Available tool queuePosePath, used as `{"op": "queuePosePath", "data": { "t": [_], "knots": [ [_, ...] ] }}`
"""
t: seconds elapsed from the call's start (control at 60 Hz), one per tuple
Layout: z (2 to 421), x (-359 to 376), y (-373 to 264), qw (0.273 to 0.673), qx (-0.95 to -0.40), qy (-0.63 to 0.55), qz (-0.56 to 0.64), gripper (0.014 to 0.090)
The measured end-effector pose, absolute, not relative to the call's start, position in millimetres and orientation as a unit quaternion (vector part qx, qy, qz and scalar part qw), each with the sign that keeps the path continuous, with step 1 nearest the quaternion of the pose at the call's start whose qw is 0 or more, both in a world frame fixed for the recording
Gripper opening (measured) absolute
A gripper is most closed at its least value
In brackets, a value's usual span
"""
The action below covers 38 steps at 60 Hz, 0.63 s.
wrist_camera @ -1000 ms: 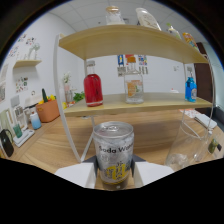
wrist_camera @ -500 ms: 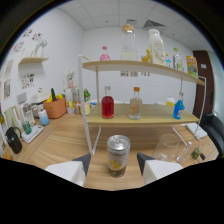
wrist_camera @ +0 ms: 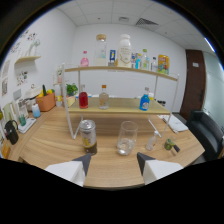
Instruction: Make me a cup of Mojito.
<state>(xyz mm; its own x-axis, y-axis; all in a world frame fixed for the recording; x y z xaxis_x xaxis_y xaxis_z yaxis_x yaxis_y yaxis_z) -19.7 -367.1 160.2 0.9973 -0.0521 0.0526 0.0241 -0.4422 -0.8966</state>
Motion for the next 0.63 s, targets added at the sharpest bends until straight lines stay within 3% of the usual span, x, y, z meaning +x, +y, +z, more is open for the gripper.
{"op": "queuePosePath", "data": {
  "t": [0.633],
  "knots": [
    [142, 51, -393, 0.493, -0.869, 0.012, -0.025, 0.0858]
  ]
}}
